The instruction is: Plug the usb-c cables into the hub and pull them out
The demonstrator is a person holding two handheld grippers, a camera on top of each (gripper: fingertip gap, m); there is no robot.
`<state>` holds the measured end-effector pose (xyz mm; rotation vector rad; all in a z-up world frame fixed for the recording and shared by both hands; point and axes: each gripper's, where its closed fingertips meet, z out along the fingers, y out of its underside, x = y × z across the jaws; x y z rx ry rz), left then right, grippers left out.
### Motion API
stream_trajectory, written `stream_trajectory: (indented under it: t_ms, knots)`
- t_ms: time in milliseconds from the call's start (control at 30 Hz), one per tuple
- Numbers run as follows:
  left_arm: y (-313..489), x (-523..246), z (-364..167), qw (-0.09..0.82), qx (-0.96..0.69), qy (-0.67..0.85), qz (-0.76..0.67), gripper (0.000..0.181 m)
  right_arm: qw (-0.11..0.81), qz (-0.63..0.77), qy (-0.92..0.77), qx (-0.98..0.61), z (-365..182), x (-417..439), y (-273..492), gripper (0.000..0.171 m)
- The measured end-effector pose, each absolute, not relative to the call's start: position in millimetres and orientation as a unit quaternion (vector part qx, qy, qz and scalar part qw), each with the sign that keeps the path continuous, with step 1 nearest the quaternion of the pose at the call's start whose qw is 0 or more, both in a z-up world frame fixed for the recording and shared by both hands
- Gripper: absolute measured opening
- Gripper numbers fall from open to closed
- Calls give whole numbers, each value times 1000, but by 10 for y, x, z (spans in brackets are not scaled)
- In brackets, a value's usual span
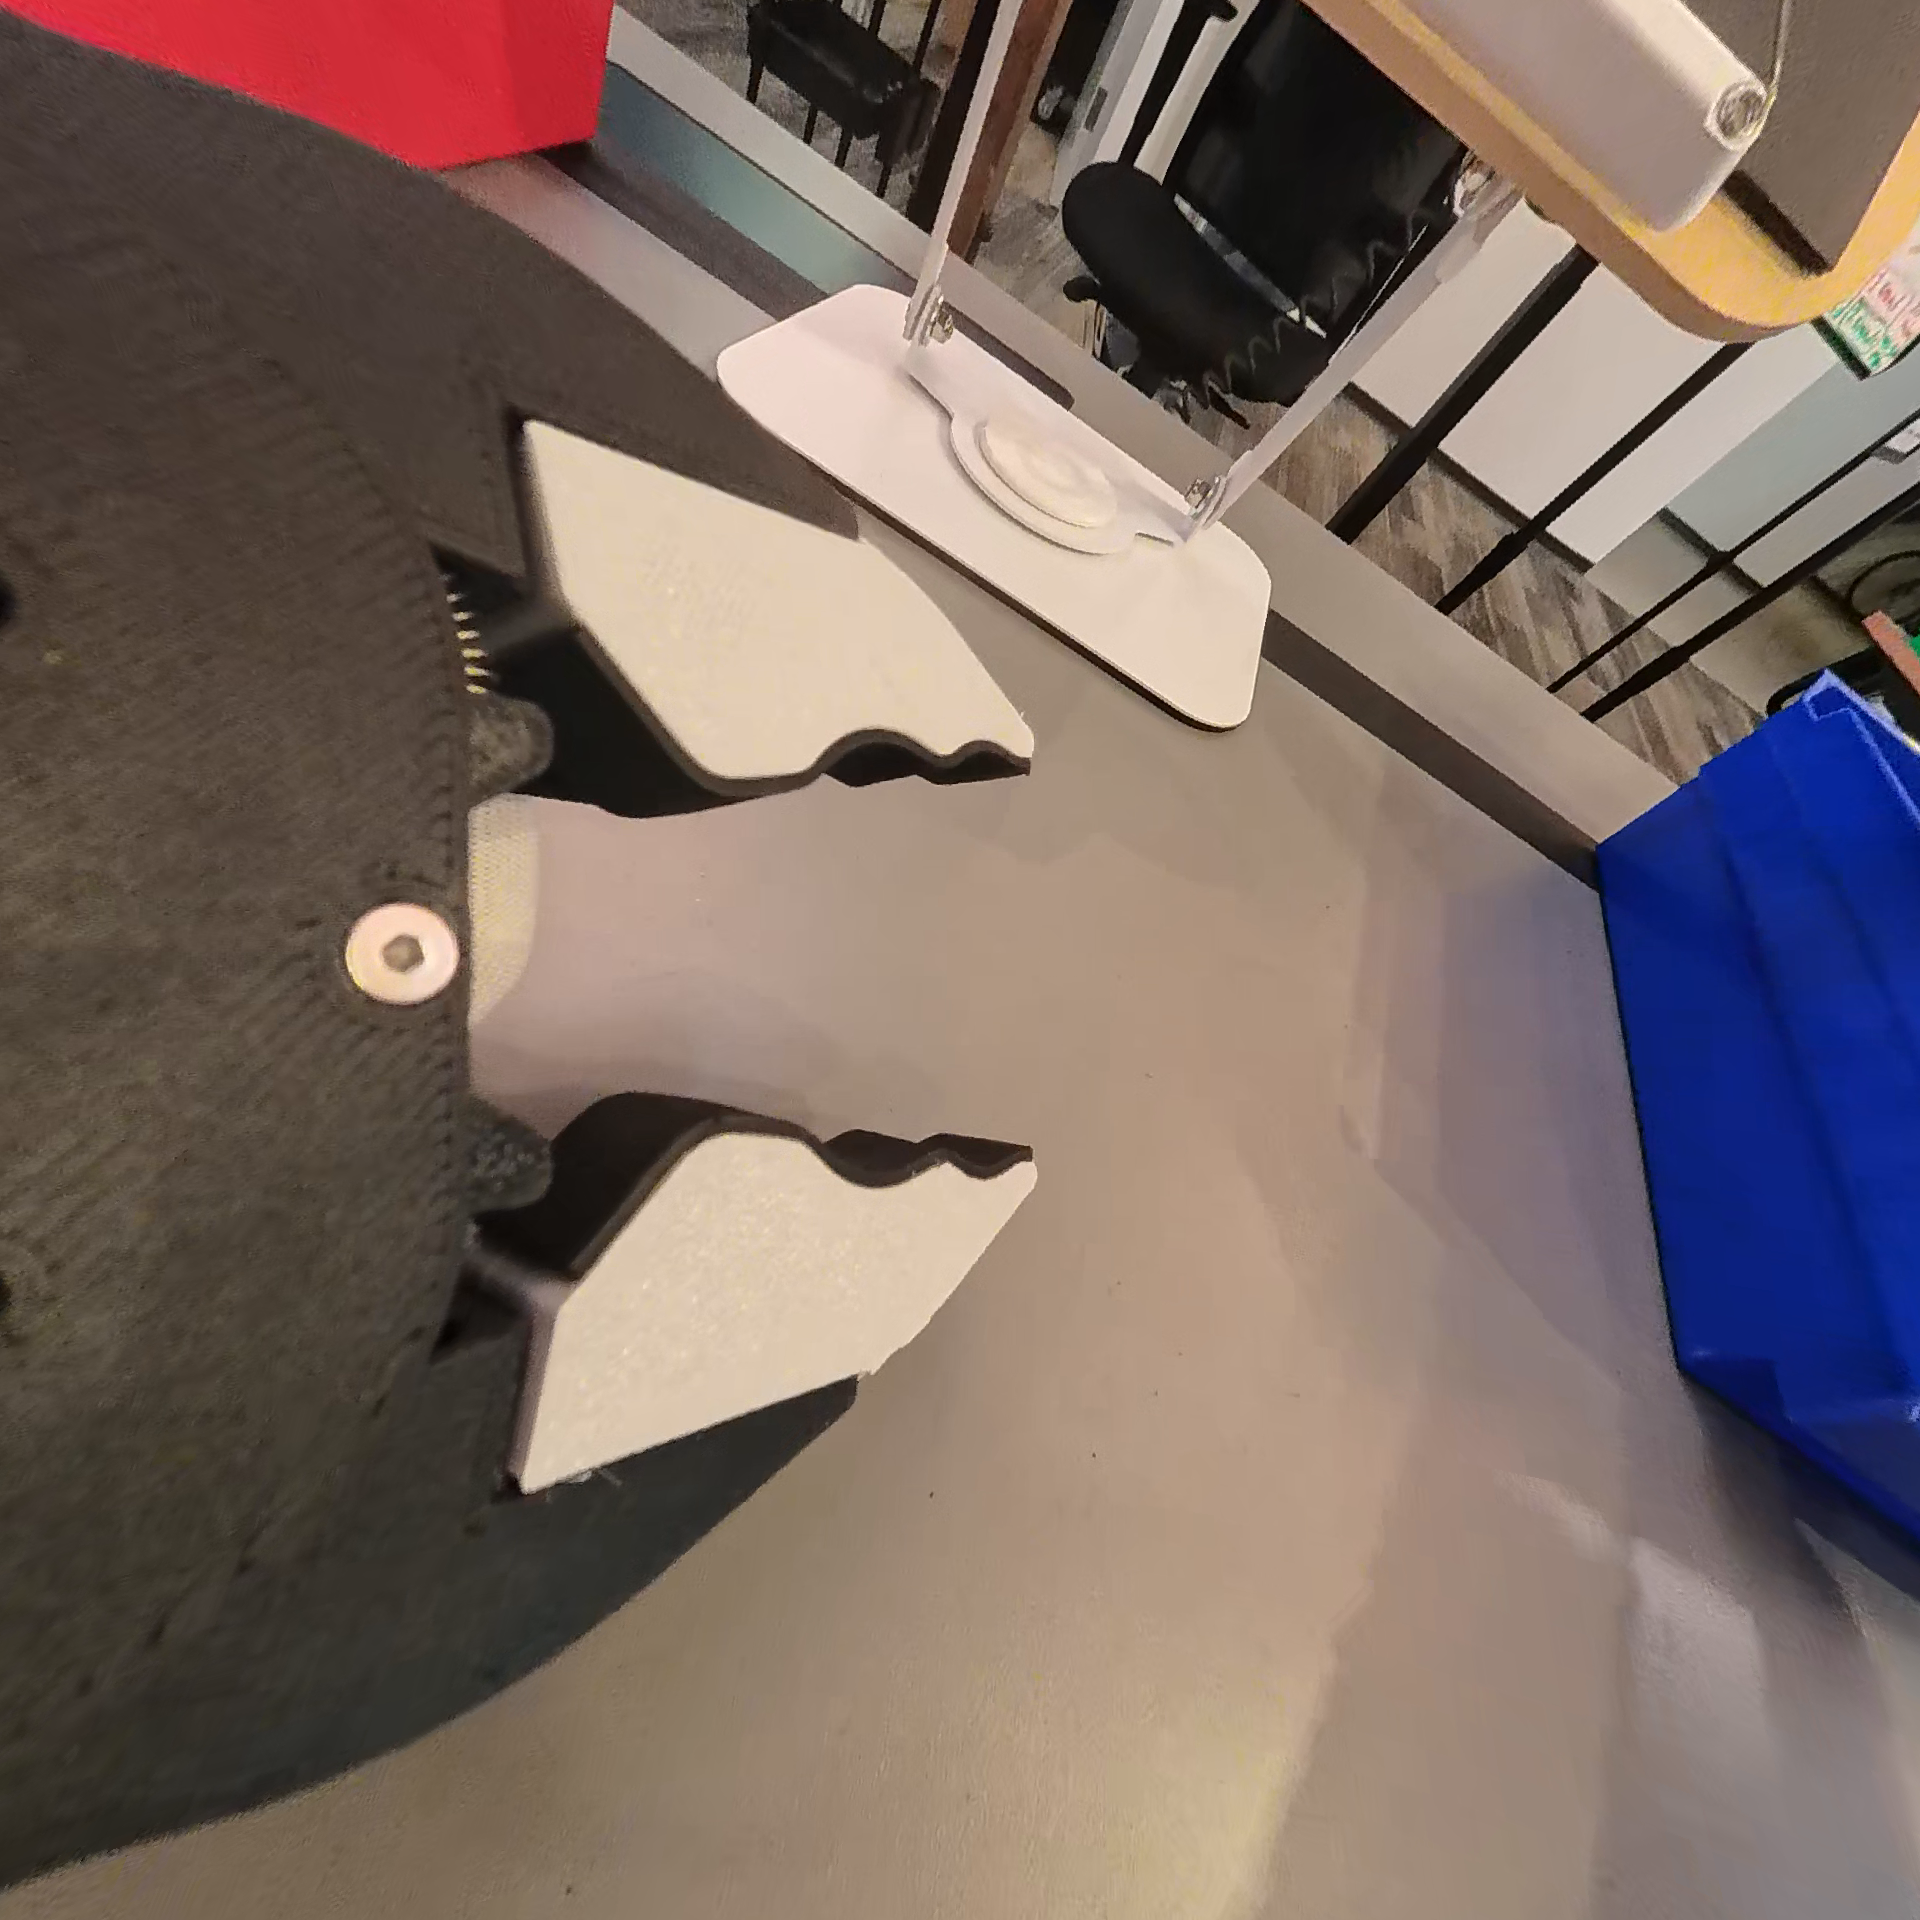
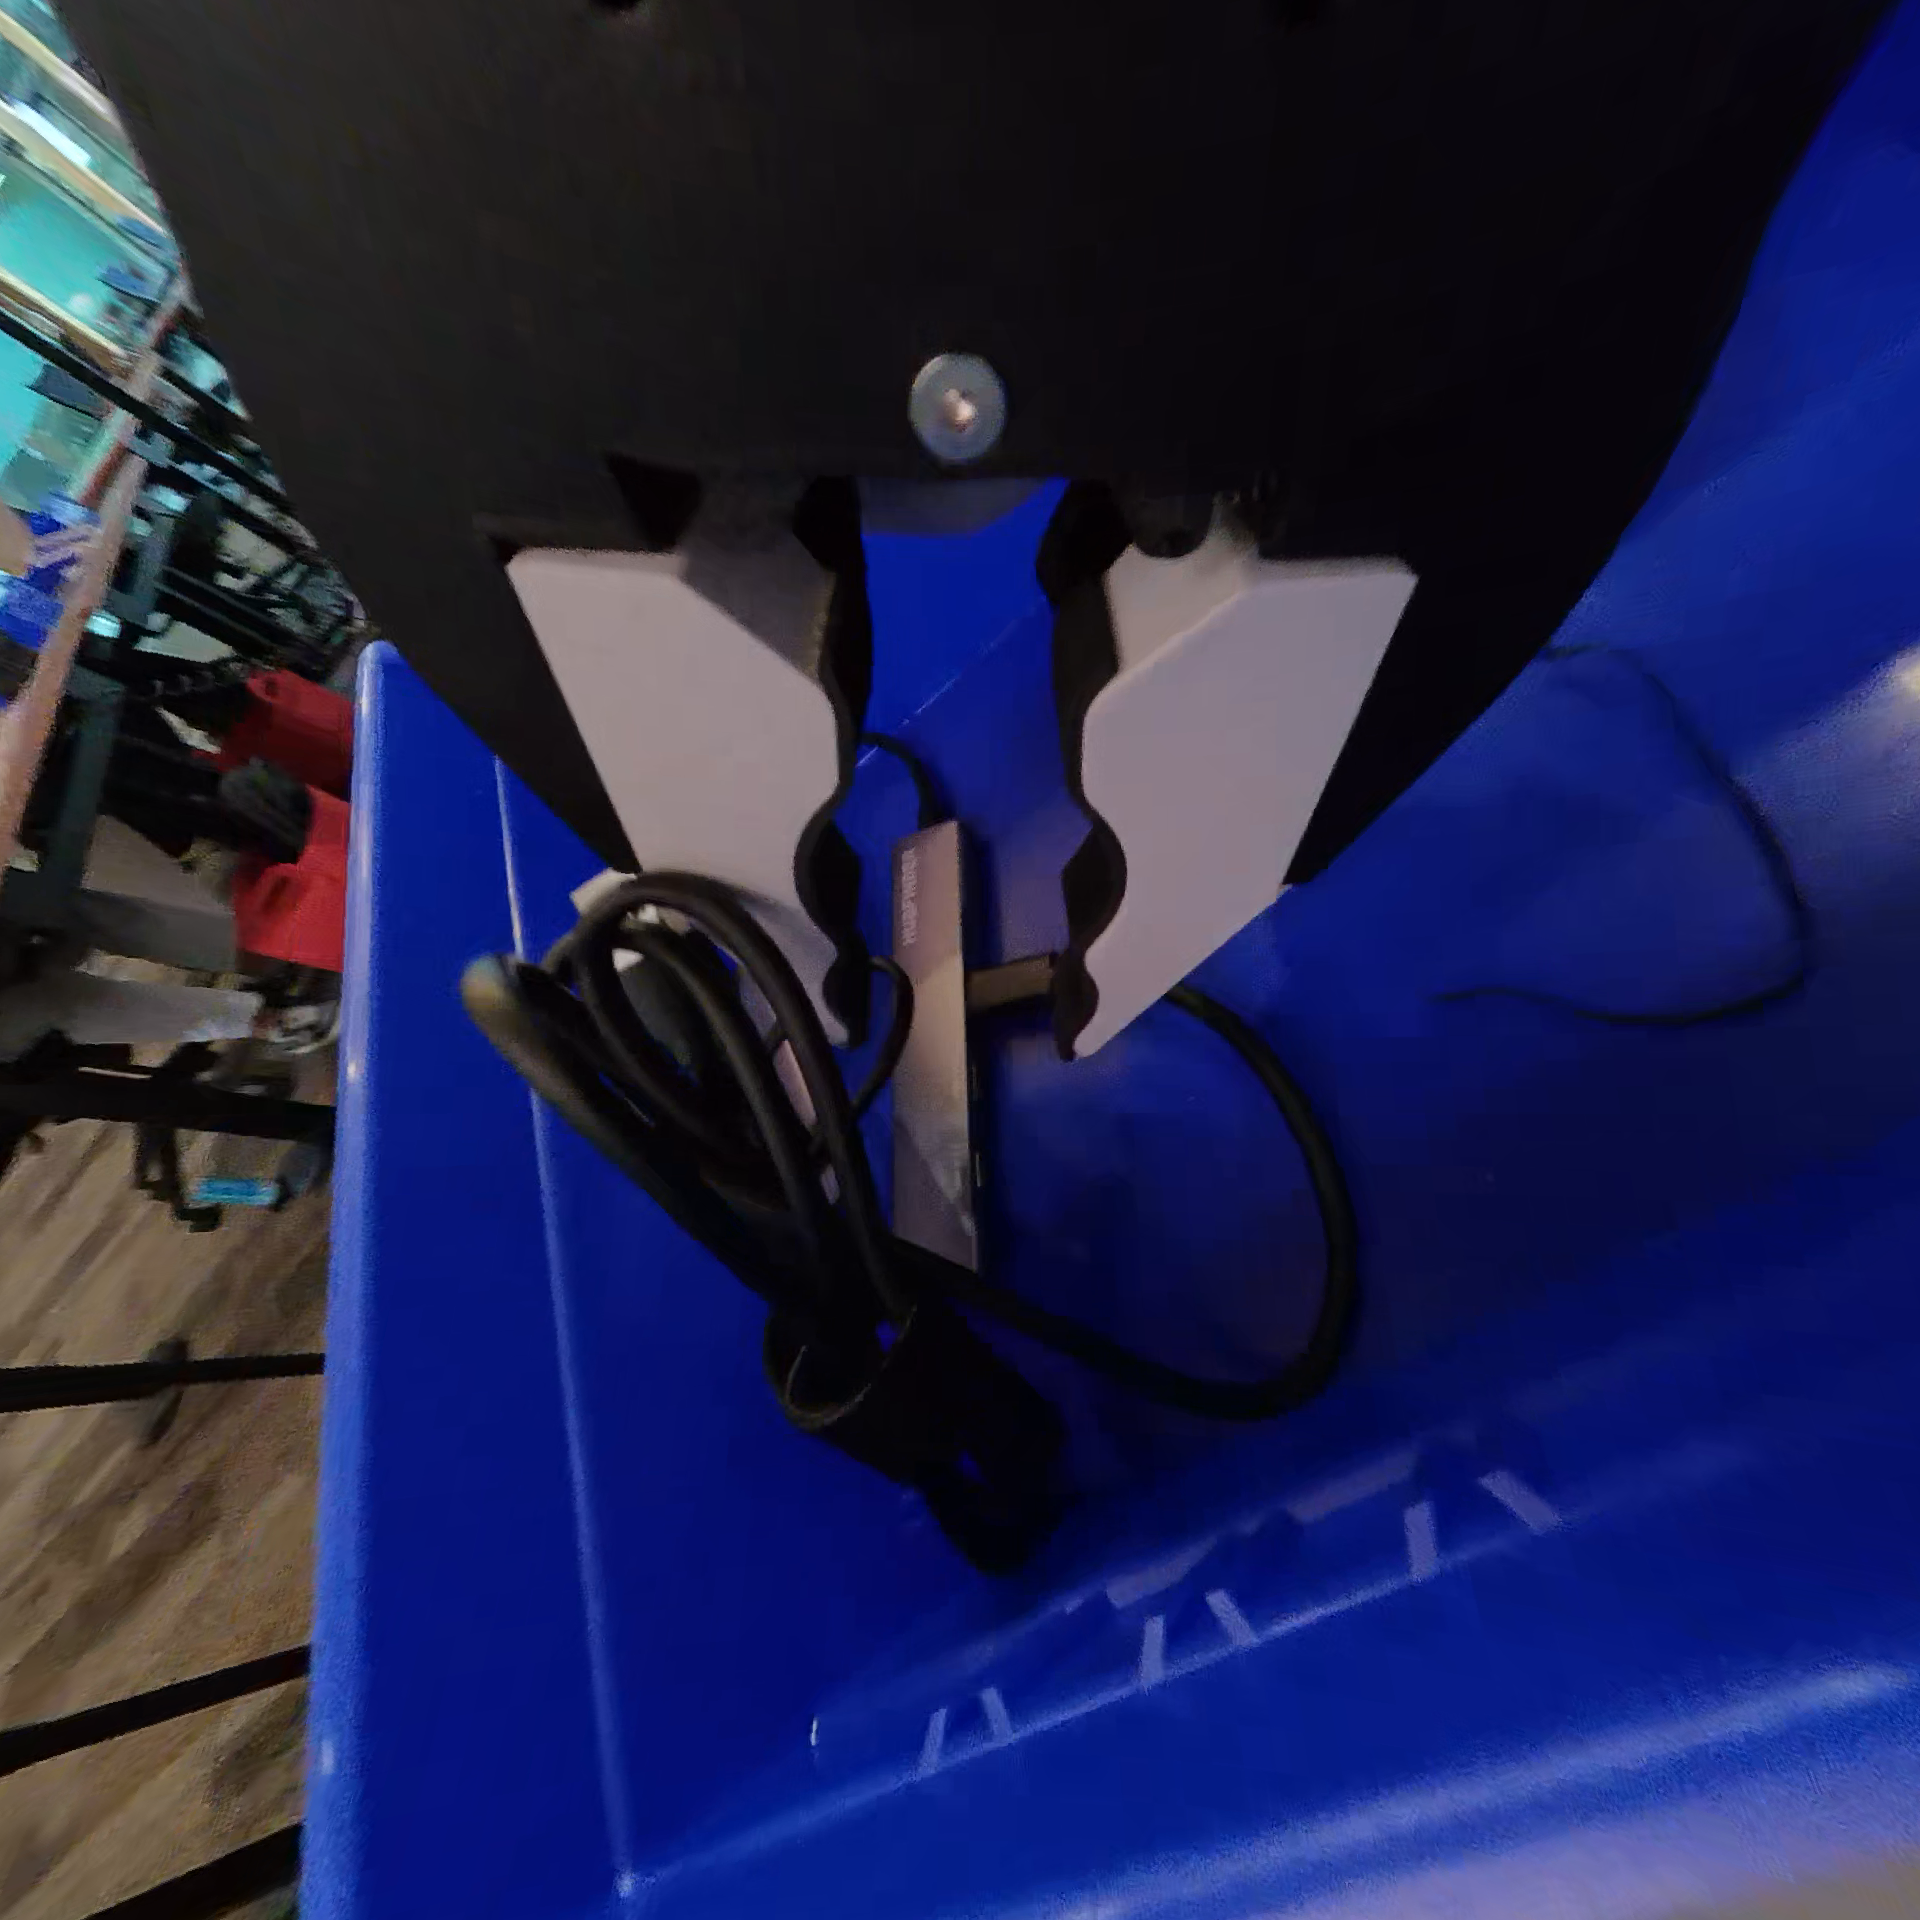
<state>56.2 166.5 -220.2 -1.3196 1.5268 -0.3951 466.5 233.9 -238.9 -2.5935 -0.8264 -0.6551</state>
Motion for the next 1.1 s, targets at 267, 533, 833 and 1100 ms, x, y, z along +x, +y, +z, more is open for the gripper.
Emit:
stream_trajectory:
  t_ms: [267,533,833,1100]
  knots:
    - [1713,525,-2109,503,-566,627,-184,70,215,-221,-234,-922,-1596,4498,1978,78]
    - [1668,278,-2047,431,-613,628,-210,80,314,-90,-267,-907,-1208,2806,1512,102]
    - [1637,-330,-2224,373,-669,605,-219,86,336,59,-266,-902,-2211,1075,1314,123]
    - [1602,-522,-2299,350,-685,602,-216,96,310,85,-266,-909,-2781,740,1315,156]
